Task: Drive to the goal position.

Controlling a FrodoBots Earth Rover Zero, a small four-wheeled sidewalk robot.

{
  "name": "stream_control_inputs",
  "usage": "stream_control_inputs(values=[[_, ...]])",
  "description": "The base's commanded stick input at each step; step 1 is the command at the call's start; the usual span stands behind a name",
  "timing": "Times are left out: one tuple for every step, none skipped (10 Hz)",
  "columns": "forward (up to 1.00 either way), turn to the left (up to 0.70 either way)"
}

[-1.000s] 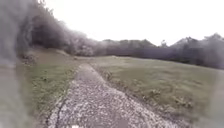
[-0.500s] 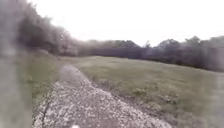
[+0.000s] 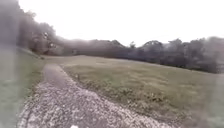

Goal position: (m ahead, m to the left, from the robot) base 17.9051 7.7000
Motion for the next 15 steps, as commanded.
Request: stream_control_inputs(values=[[1.0,0.0],[1.0,0.0],[1.0,0.0],[1.0,0.0],[1.0,0.16],[1.0,0.37],[1.0,0.39],[1.0,0.25],[1.0,0.0],[1.0,0.0],[1.0,0.0],[1.0,0.0],[1.0,0.0],[1.0,0.0],[1.0,0.0]])
